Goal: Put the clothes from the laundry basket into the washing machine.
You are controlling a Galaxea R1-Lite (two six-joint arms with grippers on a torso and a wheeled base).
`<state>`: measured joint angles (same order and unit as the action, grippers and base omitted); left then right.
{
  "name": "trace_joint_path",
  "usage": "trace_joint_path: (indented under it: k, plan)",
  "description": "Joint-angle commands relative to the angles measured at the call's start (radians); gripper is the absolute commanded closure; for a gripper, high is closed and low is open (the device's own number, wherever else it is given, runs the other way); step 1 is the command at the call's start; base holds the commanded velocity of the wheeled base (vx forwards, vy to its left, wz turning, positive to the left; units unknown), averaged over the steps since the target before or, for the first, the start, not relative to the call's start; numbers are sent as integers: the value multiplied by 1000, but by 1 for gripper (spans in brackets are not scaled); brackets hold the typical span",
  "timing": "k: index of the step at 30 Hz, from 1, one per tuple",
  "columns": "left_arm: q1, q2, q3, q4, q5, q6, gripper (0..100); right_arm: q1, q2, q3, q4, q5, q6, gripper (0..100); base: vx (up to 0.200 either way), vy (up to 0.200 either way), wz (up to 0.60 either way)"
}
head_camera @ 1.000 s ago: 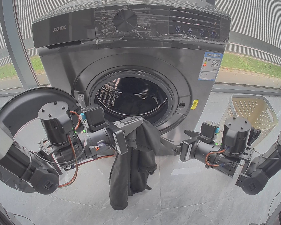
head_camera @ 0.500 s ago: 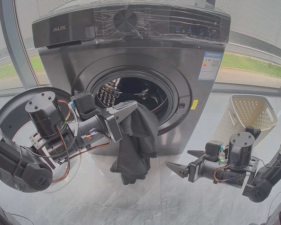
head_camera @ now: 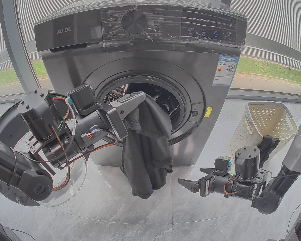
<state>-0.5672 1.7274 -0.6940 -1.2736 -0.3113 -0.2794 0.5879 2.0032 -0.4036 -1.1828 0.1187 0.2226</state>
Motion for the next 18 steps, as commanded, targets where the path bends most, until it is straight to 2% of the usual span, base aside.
trace_joint_path:
  k: [1, 5, 13, 18]
  plan:
    - [0, 3, -32, 3, 1, -1, 100, -56, 147, -41, -34, 22, -46, 0, 0, 0, 0]
    - [0, 0, -30, 3, 1, -1, 100, -72, 262, -89, -106, 29, -71, 0, 0, 0, 0]
    - [0, 7, -21, 7, 11, 0, 100, -74, 361, -184, -92, 50, -72, 0, 0, 0, 0]
    - [3, 9, -22, 22, 21, 5, 100, -74, 428, -196, -94, 55, -75, 0, 0, 0, 0]
